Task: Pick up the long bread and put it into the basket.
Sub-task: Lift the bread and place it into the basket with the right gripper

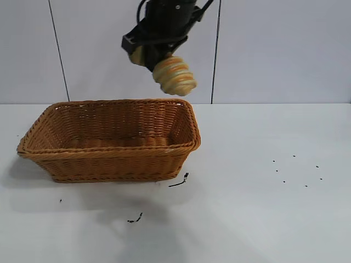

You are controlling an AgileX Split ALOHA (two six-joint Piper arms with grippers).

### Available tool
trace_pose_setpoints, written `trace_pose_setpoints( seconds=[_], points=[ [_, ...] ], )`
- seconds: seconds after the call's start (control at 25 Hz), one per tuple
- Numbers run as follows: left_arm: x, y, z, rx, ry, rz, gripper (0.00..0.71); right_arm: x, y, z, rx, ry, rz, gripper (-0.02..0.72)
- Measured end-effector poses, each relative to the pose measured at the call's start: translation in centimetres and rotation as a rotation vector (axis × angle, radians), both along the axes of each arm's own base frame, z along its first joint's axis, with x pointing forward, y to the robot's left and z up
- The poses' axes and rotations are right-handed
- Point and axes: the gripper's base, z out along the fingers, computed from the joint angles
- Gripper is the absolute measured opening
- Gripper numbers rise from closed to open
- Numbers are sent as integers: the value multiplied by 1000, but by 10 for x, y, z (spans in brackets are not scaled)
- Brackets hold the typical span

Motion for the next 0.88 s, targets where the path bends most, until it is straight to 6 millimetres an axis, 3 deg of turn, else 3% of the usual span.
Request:
trace_pose_setpoints(
  seconds=[0.4, 0.64, 0.72, 0.88],
  points=[
    [0, 0, 0, 0, 0, 0, 696, 12, 13, -73, -64, 58, 69, 134],
    [0, 0, 0, 0, 0, 0, 696, 15, 16, -92, -61, 67, 69, 143],
    [0, 0, 0, 0, 0, 0, 696, 15, 16, -95, -60, 75, 68, 210],
    [0, 0, 0, 0, 0, 0, 696, 16, 17, -95, -51, 66, 66, 528]
  ],
)
